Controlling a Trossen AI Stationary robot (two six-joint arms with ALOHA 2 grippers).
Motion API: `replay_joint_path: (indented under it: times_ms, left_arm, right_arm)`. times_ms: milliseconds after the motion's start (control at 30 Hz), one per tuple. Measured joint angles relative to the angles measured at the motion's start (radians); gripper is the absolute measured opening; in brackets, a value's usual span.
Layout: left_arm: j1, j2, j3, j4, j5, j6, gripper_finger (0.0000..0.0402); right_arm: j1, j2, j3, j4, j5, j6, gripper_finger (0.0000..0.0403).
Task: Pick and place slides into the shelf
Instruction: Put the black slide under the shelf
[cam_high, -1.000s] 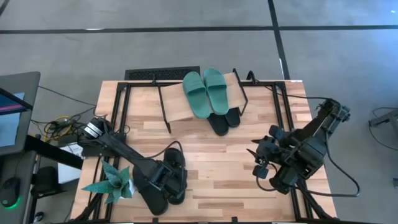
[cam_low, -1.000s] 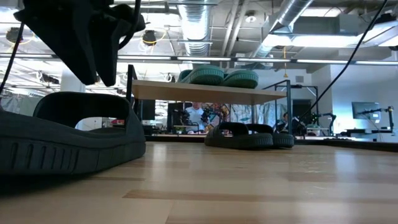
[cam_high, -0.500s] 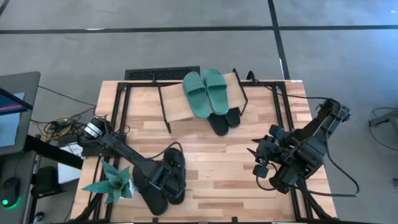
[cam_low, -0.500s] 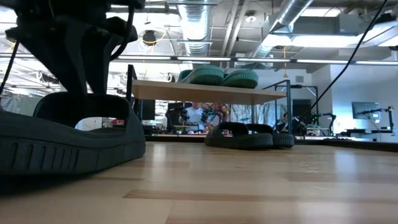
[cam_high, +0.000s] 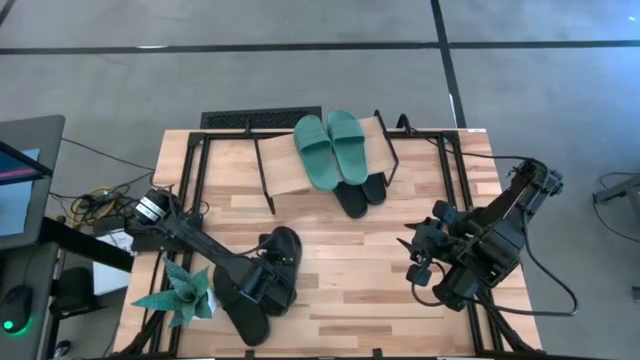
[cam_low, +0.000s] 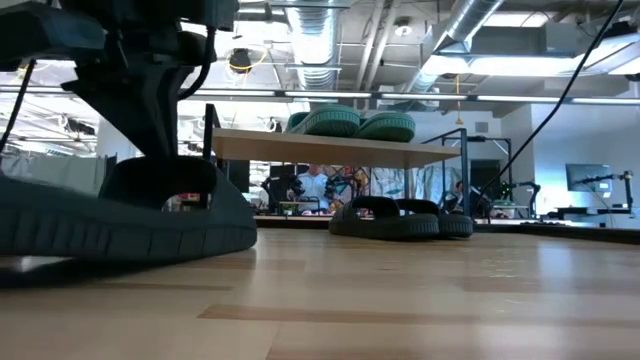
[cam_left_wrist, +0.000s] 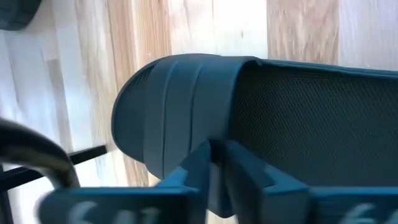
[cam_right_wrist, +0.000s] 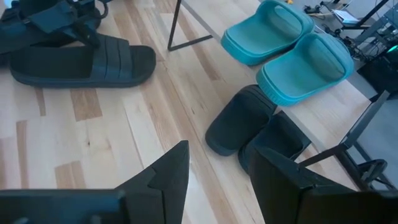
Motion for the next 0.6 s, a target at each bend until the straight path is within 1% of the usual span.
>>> replay_joint_path:
  times_ms: [33,167,400,600]
  left_arm:
    - [-0.001,0.0,0.0,-0.001,-0.006,-0.002,0.0017]
    - [-0.002,0.0,0.0,-0.007,-0.034,-0.022,0.0005]
    - [0.021,0.0,0.007,-0.005,-0.066,-0.05,0.0001]
    - [0.067,0.001,0.034,0.003,-0.129,-0.076,0.0]
  right_arm:
    - [0.0,0.0,0.0,0.0,0.0,0.0,0.0154]
    - [0.0,0.0,0.0,0.0,0.0,0.0,0.0154]
    - [0.0,0.0,0.0,-0.003,0.0,-0.002,0.0154]
    - [0.0,0.0,0.0,-0.006,0.0,-0.003,0.0154]
